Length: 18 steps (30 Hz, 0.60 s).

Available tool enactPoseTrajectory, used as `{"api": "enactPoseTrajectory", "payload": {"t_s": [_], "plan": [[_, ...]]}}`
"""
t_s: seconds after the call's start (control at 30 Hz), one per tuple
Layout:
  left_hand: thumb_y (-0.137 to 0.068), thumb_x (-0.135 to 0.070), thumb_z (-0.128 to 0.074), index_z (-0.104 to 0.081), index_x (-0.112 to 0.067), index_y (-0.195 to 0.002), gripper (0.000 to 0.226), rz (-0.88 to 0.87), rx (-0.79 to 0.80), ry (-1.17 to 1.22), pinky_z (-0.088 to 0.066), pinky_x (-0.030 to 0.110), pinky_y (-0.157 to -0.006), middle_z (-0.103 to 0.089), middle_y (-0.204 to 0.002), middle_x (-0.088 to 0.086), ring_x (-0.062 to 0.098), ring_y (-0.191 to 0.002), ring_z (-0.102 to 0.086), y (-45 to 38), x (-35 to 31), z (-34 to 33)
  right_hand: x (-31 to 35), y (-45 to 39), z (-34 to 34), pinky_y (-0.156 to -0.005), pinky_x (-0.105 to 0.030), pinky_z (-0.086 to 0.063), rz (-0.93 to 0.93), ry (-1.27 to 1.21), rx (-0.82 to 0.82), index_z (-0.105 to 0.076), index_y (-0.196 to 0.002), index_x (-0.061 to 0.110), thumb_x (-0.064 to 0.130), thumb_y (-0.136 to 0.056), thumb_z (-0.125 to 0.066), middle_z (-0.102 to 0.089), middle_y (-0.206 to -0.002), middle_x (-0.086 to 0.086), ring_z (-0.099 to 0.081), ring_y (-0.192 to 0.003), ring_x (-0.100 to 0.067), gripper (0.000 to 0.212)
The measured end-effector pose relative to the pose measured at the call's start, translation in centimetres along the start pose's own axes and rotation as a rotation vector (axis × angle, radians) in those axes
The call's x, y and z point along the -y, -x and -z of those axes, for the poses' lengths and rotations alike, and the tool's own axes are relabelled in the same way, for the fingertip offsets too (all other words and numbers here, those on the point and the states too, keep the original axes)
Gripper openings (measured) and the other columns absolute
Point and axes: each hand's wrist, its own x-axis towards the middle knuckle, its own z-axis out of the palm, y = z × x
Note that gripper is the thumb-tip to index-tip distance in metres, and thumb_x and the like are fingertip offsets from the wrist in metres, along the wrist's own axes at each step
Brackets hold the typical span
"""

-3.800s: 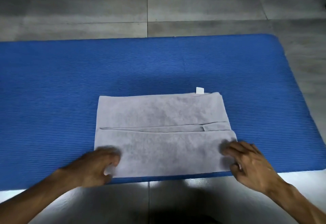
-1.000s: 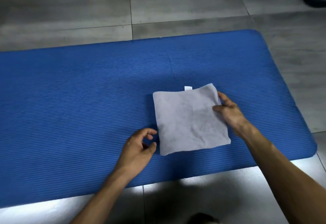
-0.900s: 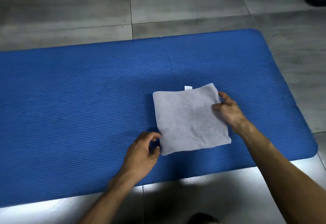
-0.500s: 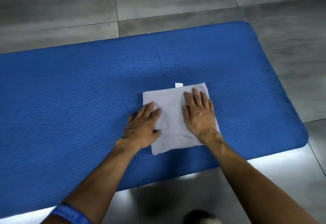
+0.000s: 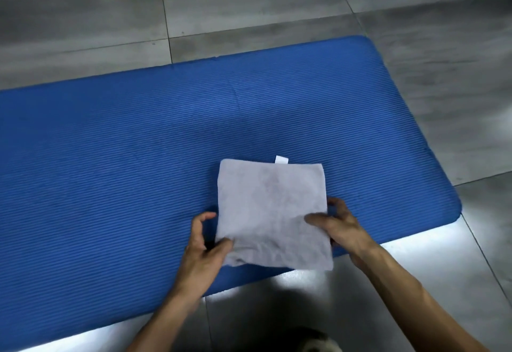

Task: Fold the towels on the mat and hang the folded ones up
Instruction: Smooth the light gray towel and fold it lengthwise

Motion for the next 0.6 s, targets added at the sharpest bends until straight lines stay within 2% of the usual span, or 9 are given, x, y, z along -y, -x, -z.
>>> {"api": "enactPoseTrajectory", "payload": {"t_s": [0.1,0.17,0.2,0.27,0.33,0.4,0.47,0.53,0.6], "plan": [[-0.081,-0.026,-0.067,-0.057,-0.047,-0.111,0.038,0.001,0.205,-0.069,-0.043,0.025,-0.054,-0.063,-0.065,-0.003,0.014,-0.055,-0.054,1.8,-2.7,3.0,0.3,2.6,1.5,-0.071,-0.043,-0.057,-0.044,-0.096,0.135,-0.060,-0.119,0.026,0.034,-0.056,-0.083,-0.072,-0.097,-0.005,-0.069,-0.080,-0.029,0.068],[-0.088,-0.021,-0.060,-0.067,-0.039,-0.106,0.027,0.048,0.304,0.071,-0.028,0.020,-0.045,-0.054,-0.059,-0.003,0.009,-0.048,-0.040,2.6,-5.5,5.1,1.3,4.2,2.5,-0.074,-0.046,-0.055,-0.061,-0.287,0.291,-0.070,-0.109,0.012,0.029,-0.056,-0.087,-0.069,-0.097,-0.017,-0.061,-0.079,-0.035,0.058],[-0.090,-0.018,-0.054,-0.069,-0.033,-0.105,0.026,0.069,0.301,0.129,-0.024,0.017,-0.042,-0.052,-0.056,0.000,0.008,-0.045,-0.038,2.7,-6.8,5.8,2.2,5.0,3.0,-0.074,-0.043,-0.054,-0.076,-0.386,0.357,-0.074,-0.097,0.006,0.028,-0.055,-0.085,-0.068,-0.094,-0.019,-0.060,-0.078,-0.035,0.049],[-0.093,-0.016,-0.045,-0.070,-0.018,-0.092,0.026,0.139,0.269,0.221,-0.022,0.012,-0.036,-0.051,-0.049,0.004,0.008,-0.036,-0.036,1.9,-9.0,6.6,4.4,5.7,3.5,-0.054,-0.028,-0.055,-0.106,-0.527,0.409,-0.075,-0.068,0.008,0.026,-0.057,-0.072,-0.070,-0.072,-0.010,-0.066,-0.059,-0.023,0.022],[-0.094,-0.022,-0.041,-0.062,-0.010,-0.079,0.028,0.218,0.259,0.383,-0.027,0.010,-0.031,-0.057,-0.051,0.009,0.009,-0.034,-0.041,0.8,-11.1,7.2,6.7,4.9,3.8,-0.038,-0.019,-0.048,-0.196,-0.653,0.376,-0.066,-0.070,0.013,0.026,-0.074,-0.062,-0.063,-0.053,-0.001,-0.058,-0.040,-0.012,0.013],[-0.094,-0.027,-0.038,-0.055,-0.009,-0.087,0.026,0.252,0.207,0.673,-0.035,0.012,-0.034,-0.067,-0.066,0.014,0.012,-0.039,-0.051,-1.1,-12.0,7.7,8.3,3.0,3.5,-0.037,-0.018,-0.046,-0.246,-0.795,0.287,-0.055,-0.097,0.011,0.033,-0.095,-0.044,-0.068,-0.064,-0.008,-0.058,-0.040,-0.015,0.024],[-0.095,-0.026,-0.039,-0.048,-0.010,-0.099,0.020,0.209,0.074,0.879,-0.042,0.015,-0.041,-0.072,-0.079,0.018,0.018,-0.048,-0.060,-3.5,-11.8,8.0,9.1,1.2,2.7,-0.041,-0.020,-0.048,-0.194,-0.931,0.174,-0.039,-0.116,0.013,0.033,-0.100,-0.037,-0.072,-0.087,-0.018,-0.065,-0.049,-0.022,0.026],[-0.094,-0.023,-0.045,-0.049,-0.014,-0.100,0.012,0.157,-0.066,0.789,-0.048,0.021,-0.049,-0.072,-0.086,0.016,0.021,-0.059,-0.065,-4.9,-10.7,7.4,9.5,-0.2,1.7,-0.049,-0.025,-0.053,-0.079,-0.917,0.080,-0.040,-0.115,0.015,0.029,-0.100,-0.041,-0.070,-0.103,-0.018,-0.070,-0.066,-0.027,0.022],[-0.091,-0.021,-0.056,-0.056,-0.017,-0.102,0.012,0.092,-0.145,0.459,-0.047,0.027,-0.056,-0.068,-0.090,0.010,0.019,-0.069,-0.063,-5.8,-8.2,5.9,9.4,-0.8,0.0,-0.058,-0.031,-0.055,0.018,-0.680,0.026,-0.051,-0.115,0.013,0.026,-0.096,-0.050,-0.068,-0.111,-0.012,-0.067,-0.081,-0.026,0.022]]}}
